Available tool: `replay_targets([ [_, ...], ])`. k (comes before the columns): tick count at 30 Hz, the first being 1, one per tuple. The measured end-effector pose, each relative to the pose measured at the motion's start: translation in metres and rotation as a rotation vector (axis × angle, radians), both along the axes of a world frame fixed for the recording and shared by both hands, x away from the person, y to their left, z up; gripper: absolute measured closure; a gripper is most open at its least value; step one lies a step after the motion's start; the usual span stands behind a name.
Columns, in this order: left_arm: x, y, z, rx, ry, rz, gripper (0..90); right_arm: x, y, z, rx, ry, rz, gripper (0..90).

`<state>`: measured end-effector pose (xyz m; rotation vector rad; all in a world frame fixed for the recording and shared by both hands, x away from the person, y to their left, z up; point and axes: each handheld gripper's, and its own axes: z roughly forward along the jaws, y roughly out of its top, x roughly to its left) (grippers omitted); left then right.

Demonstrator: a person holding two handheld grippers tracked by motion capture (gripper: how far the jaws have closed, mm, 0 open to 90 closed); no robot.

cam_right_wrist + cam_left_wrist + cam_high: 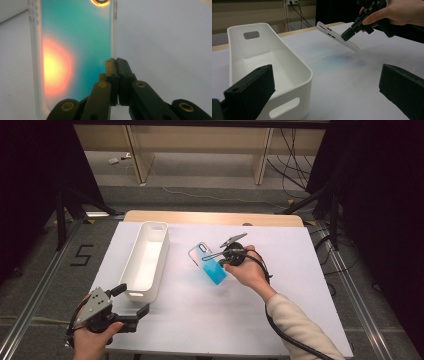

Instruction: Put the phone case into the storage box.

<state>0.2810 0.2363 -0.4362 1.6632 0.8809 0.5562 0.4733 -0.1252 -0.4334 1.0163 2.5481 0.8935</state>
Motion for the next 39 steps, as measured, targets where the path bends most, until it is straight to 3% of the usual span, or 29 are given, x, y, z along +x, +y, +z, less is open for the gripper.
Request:
replay_targets([
  [2, 0.0, 0.0, 0.0, 0.002, 0.001, 0.001, 0.0, -0.003, 0.0, 0.002, 0.007, -0.009, -0.002, 89.5],
  [4, 0.0, 0.0, 0.0, 0.002, 0.001, 0.001, 0.0, -0.004, 0.0, 0.001, 0.026, -0.061, -0.018, 89.5],
  [5, 0.0, 0.0, 0.0, 0.003, 0.001, 0.002, 0.0, -0.007, -0.001, 0.003, 0.033, -0.036, -0.025, 89.5],
  [6, 0.0, 0.0, 0.0, 0.002, 0.001, 0.002, 0.0, -0.008, -0.002, 0.004, 0.038, -0.041, -0.022, 89.5],
  [10, 0.0, 0.0, 0.0, 0.004, 0.001, 0.002, 0.0, -0.012, -0.004, 0.005, 0.075, -0.098, -0.038, 89.5],
  [12, 0.001, -0.001, -0.001, -0.001, -0.002, 0.002, 0.0, -0.014, -0.005, 0.008, 0.086, -0.087, -0.043, 89.5],
  [24, 0.0, -0.004, 0.002, -0.009, -0.008, 0.007, 0.0, -0.026, -0.014, 0.012, 0.146, -0.176, -0.071, 89.4],
  [27, 0.001, -0.007, 0.005, -0.021, -0.012, 0.004, 0.0, -0.033, -0.018, 0.016, 0.179, -0.198, -0.093, 89.5],
  [34, 0.004, -0.017, 0.014, -0.037, -0.013, 0.008, 0.0, -0.041, -0.022, 0.02, 0.194, -0.238, -0.127, 89.4],
  [38, 0.01, -0.032, 0.022, -0.027, -0.029, -0.016, 0.0, -0.048, -0.022, 0.023, 0.206, -0.254, -0.146, 89.4],
  [39, 0.015, -0.042, 0.025, -0.039, -0.034, -0.029, 0.0, -0.05, -0.022, 0.024, 0.205, -0.277, -0.163, 89.4],
])
